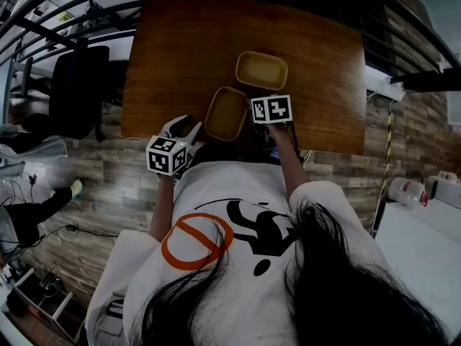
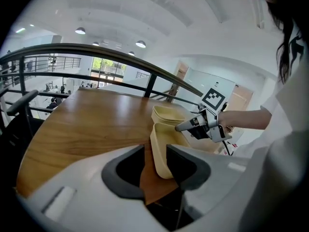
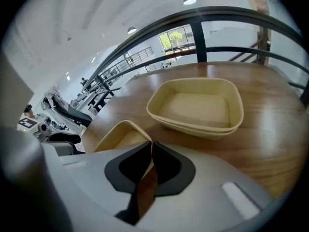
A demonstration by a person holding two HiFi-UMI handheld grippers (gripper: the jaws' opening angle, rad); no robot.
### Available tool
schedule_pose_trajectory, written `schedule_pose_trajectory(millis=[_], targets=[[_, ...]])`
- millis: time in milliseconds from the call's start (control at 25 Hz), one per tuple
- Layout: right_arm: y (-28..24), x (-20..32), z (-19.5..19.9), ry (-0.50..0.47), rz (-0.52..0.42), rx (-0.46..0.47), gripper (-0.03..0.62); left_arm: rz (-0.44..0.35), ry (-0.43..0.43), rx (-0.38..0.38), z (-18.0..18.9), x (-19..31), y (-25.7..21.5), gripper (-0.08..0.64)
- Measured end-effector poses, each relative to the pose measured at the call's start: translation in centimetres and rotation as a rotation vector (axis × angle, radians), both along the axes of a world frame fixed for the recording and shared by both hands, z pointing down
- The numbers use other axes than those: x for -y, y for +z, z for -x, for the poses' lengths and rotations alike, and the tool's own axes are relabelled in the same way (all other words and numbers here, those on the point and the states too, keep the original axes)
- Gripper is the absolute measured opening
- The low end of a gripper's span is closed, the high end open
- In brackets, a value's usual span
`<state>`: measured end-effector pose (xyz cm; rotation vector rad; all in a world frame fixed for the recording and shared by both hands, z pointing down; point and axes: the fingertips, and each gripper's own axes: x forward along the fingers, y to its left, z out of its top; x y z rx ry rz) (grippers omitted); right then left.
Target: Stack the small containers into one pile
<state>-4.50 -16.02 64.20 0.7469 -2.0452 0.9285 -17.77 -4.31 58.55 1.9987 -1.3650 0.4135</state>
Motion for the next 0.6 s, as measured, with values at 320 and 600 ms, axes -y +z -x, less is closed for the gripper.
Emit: schedule_pose_trajectory(millis=[320,600], targets=[[-1.3,-0.4,0.3,0.176,0.061,0.1,0.037,-0.049,-0.034,-0.007,2.0,0.0,-1.7,0.129],[-3.6,0.0,-0.4,0.348,0.097,0.226,0.035,-0.109,-0.01,-0.02,2.2,1.7,-3.7,0.129]])
